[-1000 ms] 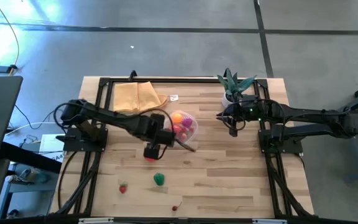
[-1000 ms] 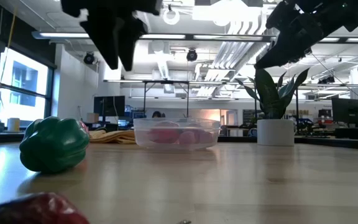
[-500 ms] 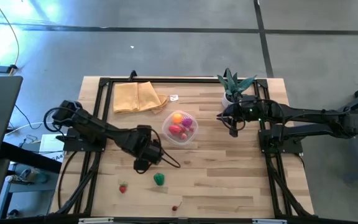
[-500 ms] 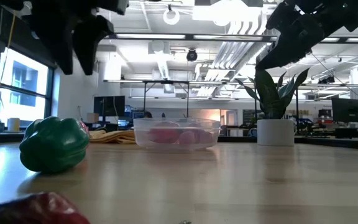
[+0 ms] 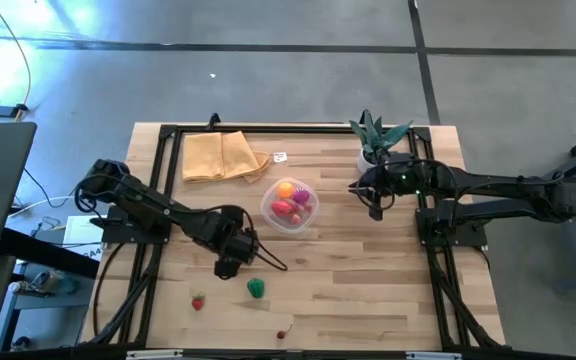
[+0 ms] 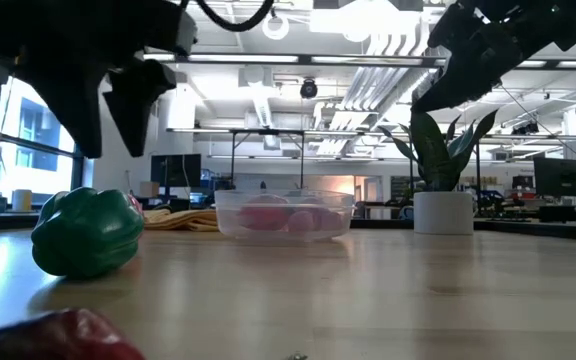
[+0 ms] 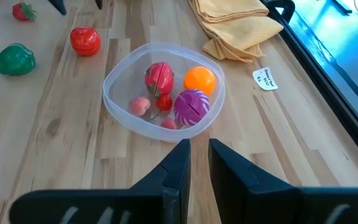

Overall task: Pick and placing Produce into tupperware
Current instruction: Put the tomato into the transparent bin

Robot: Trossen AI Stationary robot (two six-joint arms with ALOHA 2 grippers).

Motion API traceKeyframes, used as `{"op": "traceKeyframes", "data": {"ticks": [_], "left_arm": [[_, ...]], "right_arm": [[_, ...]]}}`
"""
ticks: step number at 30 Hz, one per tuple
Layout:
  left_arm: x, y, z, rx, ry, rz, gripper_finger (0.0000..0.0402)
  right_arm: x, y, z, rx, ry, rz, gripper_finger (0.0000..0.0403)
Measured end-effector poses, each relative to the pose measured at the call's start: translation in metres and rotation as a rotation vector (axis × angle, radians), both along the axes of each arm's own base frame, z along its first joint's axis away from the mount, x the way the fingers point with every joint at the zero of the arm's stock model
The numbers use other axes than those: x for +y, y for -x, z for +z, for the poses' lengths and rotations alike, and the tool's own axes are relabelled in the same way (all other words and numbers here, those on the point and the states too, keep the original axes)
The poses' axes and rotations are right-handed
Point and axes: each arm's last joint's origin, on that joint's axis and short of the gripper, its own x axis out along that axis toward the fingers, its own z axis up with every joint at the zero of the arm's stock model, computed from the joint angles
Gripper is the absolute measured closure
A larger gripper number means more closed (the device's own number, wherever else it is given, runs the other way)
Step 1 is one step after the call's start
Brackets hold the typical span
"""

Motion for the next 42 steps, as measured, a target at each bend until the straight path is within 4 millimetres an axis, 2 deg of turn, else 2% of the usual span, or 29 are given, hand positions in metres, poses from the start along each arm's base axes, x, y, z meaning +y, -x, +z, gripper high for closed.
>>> {"op": "traceKeyframes", "data": {"ticks": [4, 8, 12, 20, 29, 42], "left_arm": [[0.001, 0.002, 0.000, 0.011, -0.019, -0.017, 0.0056], [0.001, 0.002, 0.000, 0.010, -0.028, -0.024, 0.0037], [0.001, 0.000, -0.004, -0.016, -0.022, -0.033, 0.0035], [0.013, 0.003, -0.032, -0.028, 0.085, -0.009, 0.0035], [0.021, 0.003, -0.042, -0.038, 0.138, -0.018, 0.0035], [0.021, 0.007, -0.058, -0.076, 0.182, -0.029, 0.0035]], "right_arm": [[0.000, 0.000, 0.000, -0.002, 0.001, 0.000, 0.0357], [0.000, 0.000, 0.000, -0.001, 0.001, 0.000, 0.0357], [0.000, 0.000, 0.000, -0.001, 0.001, -0.001, 0.0357], [0.000, 0.000, 0.000, -0.002, 0.000, 0.000, 0.0357], [0.000, 0.000, 0.000, -0.001, 0.001, -0.001, 0.0357], [0.000, 0.000, 0.000, -0.001, 0.001, 0.000, 0.0357]]}}
